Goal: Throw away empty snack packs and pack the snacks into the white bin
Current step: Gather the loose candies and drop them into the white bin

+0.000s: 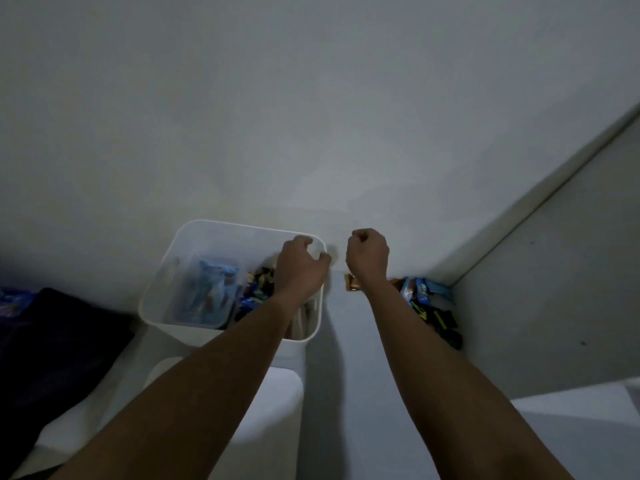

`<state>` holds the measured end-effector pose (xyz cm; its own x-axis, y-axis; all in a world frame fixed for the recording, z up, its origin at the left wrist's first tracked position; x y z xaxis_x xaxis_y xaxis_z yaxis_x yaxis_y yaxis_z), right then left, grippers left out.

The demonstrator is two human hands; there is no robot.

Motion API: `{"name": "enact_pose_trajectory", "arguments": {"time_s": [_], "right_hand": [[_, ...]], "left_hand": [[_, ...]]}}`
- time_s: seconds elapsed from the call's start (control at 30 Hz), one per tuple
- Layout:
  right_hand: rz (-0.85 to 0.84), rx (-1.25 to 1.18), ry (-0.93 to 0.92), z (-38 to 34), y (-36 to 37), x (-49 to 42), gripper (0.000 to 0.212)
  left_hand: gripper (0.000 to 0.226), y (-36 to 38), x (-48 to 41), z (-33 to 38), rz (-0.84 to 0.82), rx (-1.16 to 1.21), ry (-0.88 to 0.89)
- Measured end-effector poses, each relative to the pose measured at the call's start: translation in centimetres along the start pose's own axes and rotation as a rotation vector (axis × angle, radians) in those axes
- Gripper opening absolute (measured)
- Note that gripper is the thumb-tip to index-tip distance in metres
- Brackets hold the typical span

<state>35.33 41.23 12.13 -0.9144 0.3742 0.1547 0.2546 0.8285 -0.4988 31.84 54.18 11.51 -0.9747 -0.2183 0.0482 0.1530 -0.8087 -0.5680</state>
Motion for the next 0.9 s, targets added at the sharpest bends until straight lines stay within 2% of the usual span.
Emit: {"name": "enact_pose_trajectory", "arguments": {"time_s": [0.07,0.17,0.23,0.33,0.4,0.5,0.57,0.67,0.8,0.9], "right_hand": [[0.042,0.030,0.029,3.0,-3.4,-1.3,0.025],[0.039,0.088,0.088,9.4,-7.6,-3.1,0.024],[0.023,0.134,0.139,13.7,-9.9,-3.6,0.025],[0.031,0.276,0.072,18.5,-13.2,-3.8,0.031],[-0.025,0.310,0.056,20.7,-14.5,-3.7,0.044],[-0.134,0.423,0.035,23.7,-14.6,-4.0,0.086],[-0.174,0.554,0.012,25.6,-14.3,-4.5,0.111],[-0.234,0.656,-0.040,27.1,-14.1,-5.6,0.131],[-0.291,0.703,-0.100,28.4,-13.3,-6.3,0.147],[-0.297,0.698,-0.104,29.2,-12.2,-6.5,0.148]], "left_hand": [[0.044,2.7,0.9,2.8,0.013,0.031,0.107],[0.046,7.9,2.4,4.8,-0.099,-0.007,0.181],[0.055,11.6,3.3,4.4,-0.215,-0.094,0.224],[0.076,15.9,4.5,2.5,-0.337,-0.288,0.273],[0.091,18.0,4.8,0.7,-0.424,-0.457,0.319],[0.105,20.4,4.3,-1.6,-0.575,-0.617,0.303],[0.103,21.4,3.5,-2.2,-0.582,-0.655,0.268],[0.093,22.4,2.0,-2.1,-0.457,-0.707,0.306],[0.092,24.2,-1.0,-3.2,-0.421,-0.677,0.235],[0.099,25.4,-2.9,-4.9,-0.418,-0.617,0.216]]}}
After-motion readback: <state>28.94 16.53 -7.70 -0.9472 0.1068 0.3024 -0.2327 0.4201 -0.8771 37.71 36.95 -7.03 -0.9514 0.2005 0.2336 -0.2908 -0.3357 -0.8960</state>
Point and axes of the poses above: each hand's wrist, its own x-axis away from the middle knuckle, its own y-axis out of the palm, z = x × y, the point moved 1 cm from there along -x, towards the middle knuckle, and after that the axes turned 4 degrees about y, right-handed, at the moved point
